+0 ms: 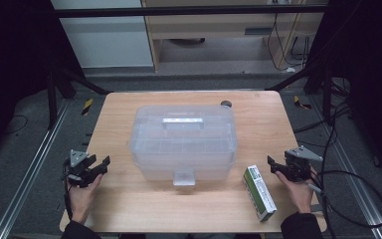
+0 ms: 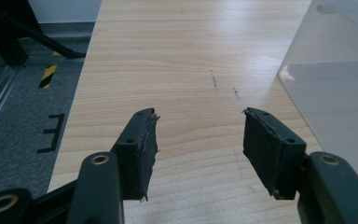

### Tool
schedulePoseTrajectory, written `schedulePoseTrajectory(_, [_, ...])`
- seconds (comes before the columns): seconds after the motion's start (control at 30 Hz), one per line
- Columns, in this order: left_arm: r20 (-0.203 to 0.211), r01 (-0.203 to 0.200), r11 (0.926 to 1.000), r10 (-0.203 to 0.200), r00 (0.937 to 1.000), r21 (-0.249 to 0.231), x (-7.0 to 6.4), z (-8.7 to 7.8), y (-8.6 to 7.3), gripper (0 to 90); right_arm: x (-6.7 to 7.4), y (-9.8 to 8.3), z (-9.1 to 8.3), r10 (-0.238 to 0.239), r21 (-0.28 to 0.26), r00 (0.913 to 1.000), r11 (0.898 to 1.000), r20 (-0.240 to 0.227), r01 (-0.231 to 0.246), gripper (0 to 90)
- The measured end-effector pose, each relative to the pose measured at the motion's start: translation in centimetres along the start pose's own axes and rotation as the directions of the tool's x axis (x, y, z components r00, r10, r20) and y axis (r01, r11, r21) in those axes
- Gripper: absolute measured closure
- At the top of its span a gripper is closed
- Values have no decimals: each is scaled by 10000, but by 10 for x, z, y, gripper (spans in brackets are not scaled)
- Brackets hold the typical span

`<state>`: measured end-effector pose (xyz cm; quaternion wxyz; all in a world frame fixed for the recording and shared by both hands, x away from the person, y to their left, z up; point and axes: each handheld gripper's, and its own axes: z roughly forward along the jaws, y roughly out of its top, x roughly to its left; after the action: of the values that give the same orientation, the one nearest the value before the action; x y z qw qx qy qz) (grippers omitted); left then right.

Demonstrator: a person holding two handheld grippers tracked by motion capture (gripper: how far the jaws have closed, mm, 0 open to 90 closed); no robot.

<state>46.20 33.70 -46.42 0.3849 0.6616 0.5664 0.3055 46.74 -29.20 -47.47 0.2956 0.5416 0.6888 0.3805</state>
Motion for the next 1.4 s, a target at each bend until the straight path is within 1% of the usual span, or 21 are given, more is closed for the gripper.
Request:
schedulePoseTrajectory(0.13, [4, -63, 10000, 63, 10000, -22, -1, -1, 1, 438, -1, -2, 1, 38, 8, 10000, 10000, -70, -37, 281])
schedulePoseTrajectory(0.23, [26, -36, 10000, 36, 10000, -75, -1, -3, 2, 436, -2, -5, 3, -4, 13, 10000, 10000, 9, 4, 260])
schedulePoseTrajectory(0.3, [26, -106, 9998, 106, 9999, -178, -2, -6, 4, 436, -1, -4, 2, 89, 90, 10000, 9999, -19, -89, 234])
schedulePoseTrajectory(0.33, [16, -132, 9997, 132, 9999, -228, -2, -8, 6, 436, -1, -3, 2, 84, 85, 9999, 9999, 113, -85, 222])
schedulePoseTrajectory(0.4, [83, -83, 9997, 85, 9999, -249, -1, -11, 10, 436, -1, 1, 1, 136, 47, 9998, 9999, 137, -137, 166])
schedulePoseTrajectory(0.43, [125, -69, 9996, 72, 9999, -282, 0, -12, 12, 435, -1, 2, 1, 131, 30, 9997, 9999, 213, -131, 153])
schedulePoseTrajectory(0.5, [194, -94, 9995, 100, 9998, -316, 0, -15, 16, 433, 0, 3, 0, 239, -47, 9994, 9997, 230, -238, 123])
schedulePoseTrajectory(0.57, [239, -90, 9994, 98, 9997, -331, 1, -15, 17, 428, 1, 4, 0, 236, 18, 9994, 9997, 246, -237, 81])
schedulePoseTrajectory(0.7, [309, -91, 9992, 103, 9995, -379, 1, -18, 25, 421, 0, 5, -1, 439, -35, 9985, 9990, 314, -438, 65])
schedulePoseTrajectory(0.73, [415, -60, 9991, 78, 9991, -417, 0, -18, 28, 420, 0, 6, -2, 502, -82, 9981, 9987, 354, -499, 41])
schedulePoseTrajectory(0.77, [415, -60, 9991, 78, 9991, -417, 0, -18, 28, 419, 0, 6, -2, 502, -82, 9981, 9987, 354, -499, 41])
schedulePoseTrajectory(0.8, [447, -90, 9990, 109, 9989, -427, -2, -19, 31, 417, 1, 8, -4, 464, -169, 9978, 9988, 477, -456, 26])
schedulePoseTrajectory(0.87, [463, -133, 9989, 154, 9988, -455, -4, -18, 33, 413, 2, 9, -4, 354, -119, 9981, 9993, 499, -348, 10])
schedulePoseTrajectory(1.03, [469, -189, 9985, 213, 9987, -509, -5, -20, 37, 403, 6, 12, -3, 111, -125, 9977, 9999, 673, -103, 17])
schedulePoseTrajectory(1.1, [474, -162, 9983, 189, 9987, -567, -5, -21, 39, 397, 7, 12, -3, 86, -213, 9979, 9997, 636, -73, 23])
schedulePoseTrajectory(1.13, [452, -147, 9978, 177, 9988, -649, -4, -22, 42, 397, 9, 13, -5, -24, -406, 9970, 9992, 776, 55, 92])
schedulePoseTrajectory(1.2, [465, -197, 9974, 230, 9987, -698, -4, -22, 45, 393, 12, 13, -8, -18, -809, 9968, 9967, 793, 83, 178])
schedulePoseTrajectory(1.27, [503, -192, 9970, 230, 9985, -747, -5, -23, 48, 390, 13, 13, -9, -61, -924, 9979, 9956, 652, 121, 224])
schedulePoseTrajectory(1.3, [503, -192, 9970, 230, 9985, -747, -5, -23, 48, 390, 13, 13, -9, -61, -924, 9979, 9956, 652, 121, 224])
schedulePoseTrajectory(1.33, [510, -227, 9968, 267, 9983, -772, -5, -23, 50, 389, 14, 13, -10, -129, -1002, 9981, 9948, 605, 189, 266])
schedulePoseTrajectory(1.4, [509, -338, 9961, 381, 9980, -814, -6, -23, 56, 388, 15, 13, -10, -151, -1000, 9983, 9948, 565, 207, 294])
